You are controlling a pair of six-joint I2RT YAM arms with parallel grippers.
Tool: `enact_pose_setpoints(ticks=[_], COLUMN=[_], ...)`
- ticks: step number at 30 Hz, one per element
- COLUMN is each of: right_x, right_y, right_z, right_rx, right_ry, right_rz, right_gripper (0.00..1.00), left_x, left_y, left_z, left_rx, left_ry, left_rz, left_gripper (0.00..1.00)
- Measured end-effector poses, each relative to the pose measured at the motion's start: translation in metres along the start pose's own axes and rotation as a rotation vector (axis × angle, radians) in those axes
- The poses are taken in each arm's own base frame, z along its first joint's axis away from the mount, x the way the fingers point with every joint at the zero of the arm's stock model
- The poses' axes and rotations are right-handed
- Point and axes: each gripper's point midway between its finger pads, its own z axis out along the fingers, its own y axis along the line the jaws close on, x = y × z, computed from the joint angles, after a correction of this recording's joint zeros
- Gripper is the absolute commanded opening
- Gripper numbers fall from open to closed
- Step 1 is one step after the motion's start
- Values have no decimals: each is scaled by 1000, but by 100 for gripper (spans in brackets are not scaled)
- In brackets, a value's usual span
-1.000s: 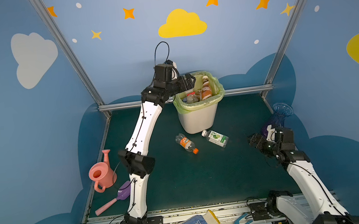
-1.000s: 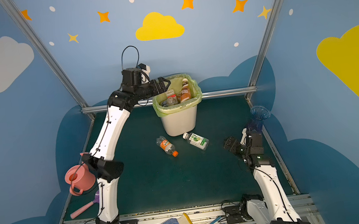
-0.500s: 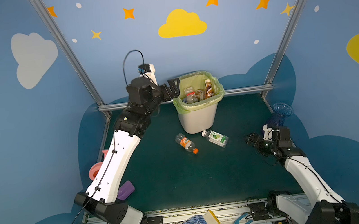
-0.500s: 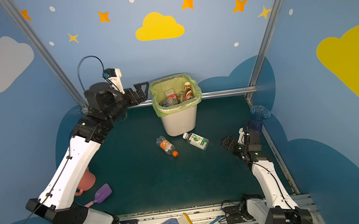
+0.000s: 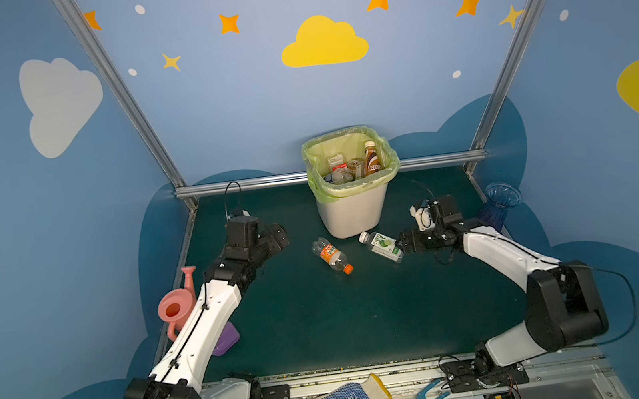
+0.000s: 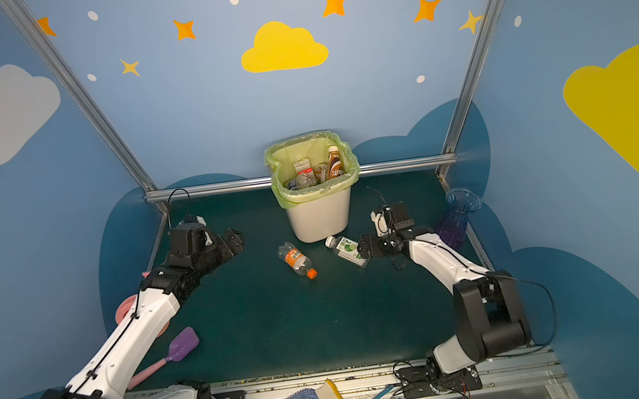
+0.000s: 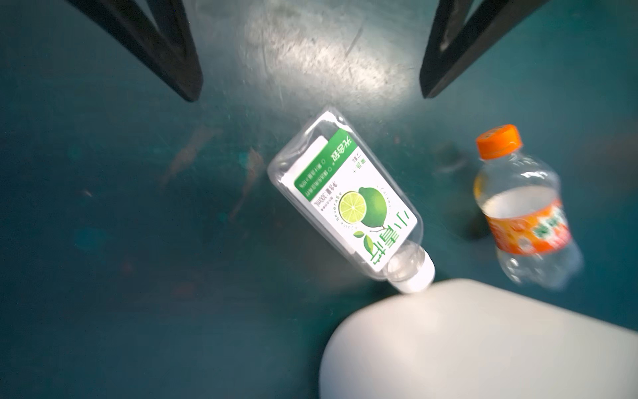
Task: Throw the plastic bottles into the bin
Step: 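Grasp the lime-labelled bottle with the right gripper while the left gripper draws back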
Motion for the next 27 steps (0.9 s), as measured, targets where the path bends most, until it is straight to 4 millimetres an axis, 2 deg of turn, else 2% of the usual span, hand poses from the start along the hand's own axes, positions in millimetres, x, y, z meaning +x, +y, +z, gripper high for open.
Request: enact_pose_setpoints(ticks=[5,8,15,19,21,25,27], right_x=[9,6,-10,-11,-9,-4,-3], right_y=[8,13,20,17,18,18,20], right_z=[28,37,55,69,74,76,76], right_rx=[19,30,78,85,77,72,66], right_ry=[100,123,131,160,175,197,200], right_rz=[-150,-220,-338,-369,-380,-400,-410], right_gripper=[98,98,98,97,94,72,70], left_x=[33,46,46,47,48,52,54], left_y=[44,59,63,65,66,71,73], left_z=[5,5,0,0,0,1,1], left_rx=[-79,-106,-100,-100,-100,-109,-113], left_ry=[55,77,70,75,77,84,89], left_rz=[-66,-93,-120,-128,-131,-136,-139], left_gripper=[100,100,100,100,100,100,100])
